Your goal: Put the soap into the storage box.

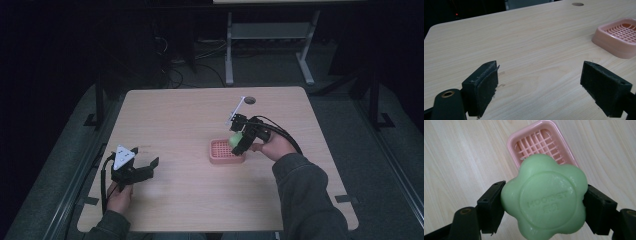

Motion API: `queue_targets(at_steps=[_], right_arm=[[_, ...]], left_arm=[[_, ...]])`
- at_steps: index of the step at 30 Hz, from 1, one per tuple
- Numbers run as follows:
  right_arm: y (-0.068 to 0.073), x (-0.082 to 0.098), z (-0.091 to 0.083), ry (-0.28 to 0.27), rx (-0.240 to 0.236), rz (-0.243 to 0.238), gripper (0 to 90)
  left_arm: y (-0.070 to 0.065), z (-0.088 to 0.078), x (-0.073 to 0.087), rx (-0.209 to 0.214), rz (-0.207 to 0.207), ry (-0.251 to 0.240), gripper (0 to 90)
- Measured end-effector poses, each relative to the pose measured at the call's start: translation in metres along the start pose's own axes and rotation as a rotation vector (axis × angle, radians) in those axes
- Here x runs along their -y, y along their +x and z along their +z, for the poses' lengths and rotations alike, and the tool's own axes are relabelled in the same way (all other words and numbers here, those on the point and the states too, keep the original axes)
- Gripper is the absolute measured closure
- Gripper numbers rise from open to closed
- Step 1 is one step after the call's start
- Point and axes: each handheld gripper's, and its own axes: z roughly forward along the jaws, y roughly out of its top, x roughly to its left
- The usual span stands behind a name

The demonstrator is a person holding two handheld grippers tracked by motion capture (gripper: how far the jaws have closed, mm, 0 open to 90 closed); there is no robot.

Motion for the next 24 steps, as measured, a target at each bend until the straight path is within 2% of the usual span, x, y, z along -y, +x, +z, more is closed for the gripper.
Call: queue_targets(at_steps=[11,19,24], right_arm=[[-0.003,-0.011,0.003,-0.006,0.003,-0.006,25.6],[-0.006,-0.014,0.015,-0.031,-0.007,0.014,25.6],[-0.006,-0.018,0.023,-0.023,-0.005,0.01,25.6]], left_arm=[[0.0,0.0,0.0,0.003,-0.003,-0.001,14.4],[0.0,0.001,0.0,0.004,-0.003,-0.002,14.4],[0.0,0.0,0.0,0.004,-0.003,-0.003,14.4]])
